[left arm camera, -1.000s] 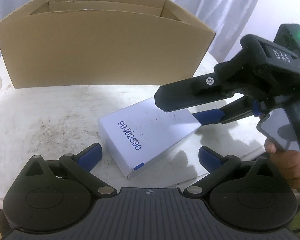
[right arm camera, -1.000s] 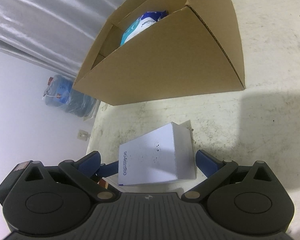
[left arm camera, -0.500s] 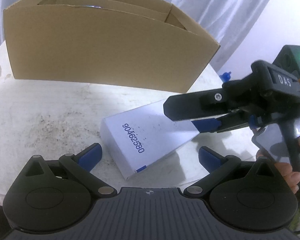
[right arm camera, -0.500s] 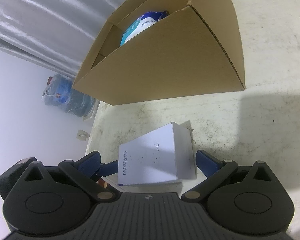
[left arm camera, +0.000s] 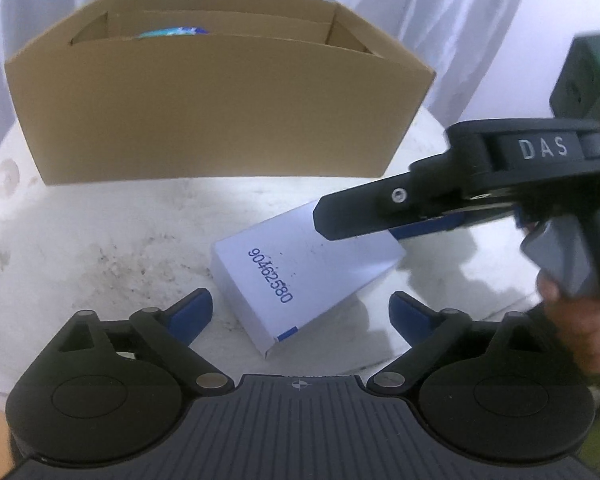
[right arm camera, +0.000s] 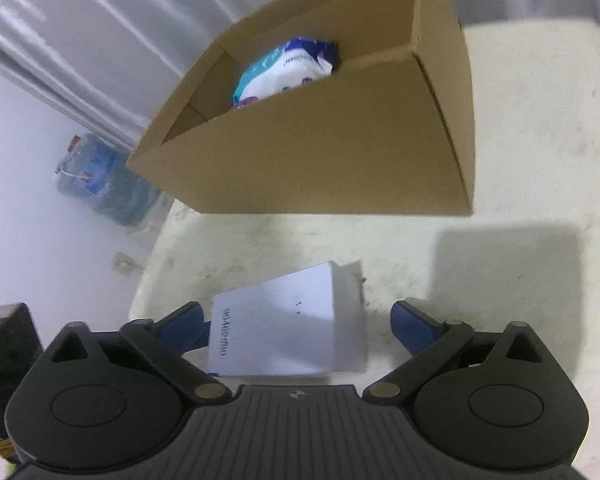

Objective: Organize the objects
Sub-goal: 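Close the right gripper around the small white box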

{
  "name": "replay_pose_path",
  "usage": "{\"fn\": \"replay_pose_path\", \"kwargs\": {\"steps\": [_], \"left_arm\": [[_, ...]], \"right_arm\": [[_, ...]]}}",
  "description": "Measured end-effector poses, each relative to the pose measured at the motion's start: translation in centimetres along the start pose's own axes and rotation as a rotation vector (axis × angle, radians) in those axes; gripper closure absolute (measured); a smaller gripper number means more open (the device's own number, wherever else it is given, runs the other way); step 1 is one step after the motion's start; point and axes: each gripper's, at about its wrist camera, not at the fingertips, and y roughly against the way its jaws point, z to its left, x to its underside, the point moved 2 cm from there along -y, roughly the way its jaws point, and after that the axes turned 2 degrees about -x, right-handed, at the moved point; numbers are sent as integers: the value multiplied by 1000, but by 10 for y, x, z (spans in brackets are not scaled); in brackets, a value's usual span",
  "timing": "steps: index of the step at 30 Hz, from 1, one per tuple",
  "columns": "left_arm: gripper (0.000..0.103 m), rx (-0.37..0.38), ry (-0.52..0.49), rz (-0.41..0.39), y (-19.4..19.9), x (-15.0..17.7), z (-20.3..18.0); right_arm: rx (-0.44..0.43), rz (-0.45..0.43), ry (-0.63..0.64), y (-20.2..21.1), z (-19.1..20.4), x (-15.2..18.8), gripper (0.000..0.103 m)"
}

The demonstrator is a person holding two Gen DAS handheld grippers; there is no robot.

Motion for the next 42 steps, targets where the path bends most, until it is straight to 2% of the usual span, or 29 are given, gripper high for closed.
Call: {"fn": "replay_pose_path", "kwargs": {"steps": [2, 3, 4, 6, 9, 16, 20, 22, 25, 31, 35, 42], "left_arm": [[17, -35, -15, 3, -1, 0, -4], [26, -48, -17, 5, -2, -1, -5], [27, -60, -16, 9, -4, -2, -6], [28, -69, -15, 19, -6, -3, -8], [32, -85, -24, 23, -4, -3, -11], [33, -39, 17, 58, 8, 2, -14], [29, -61, -2, 53, 10, 5, -16], [23, -76, -19, 56, 8, 3, -17], [23, -85, -27, 80, 3, 3, -16], [24, -110, -55, 71, -1, 4, -21], [29, -128, -66, 66, -6, 1, -24], [30, -122, -62, 61, -6, 1, -24]], "right_arm": [[16, -6, 26, 1, 1, 2, 12], [30, -4, 42, 0, 2, 3, 18], [39, 0, 51, -1, 2, 4, 21], [43, 10, 50, -5, 0, 7, 34], [20, 9, 35, -5, 0, 8, 41], [21, 9, 64, -1, 2, 12, 41], [21, -1, 59, 3, -1, 14, 42], [32, -14, 57, 6, -2, 14, 41], [23, -10, 41, 7, -5, 17, 41], [12, -5, 40, 3, -3, 20, 40], [23, -5, 55, 2, 0, 20, 39], [23, -10, 53, 2, 0, 21, 39]]}}
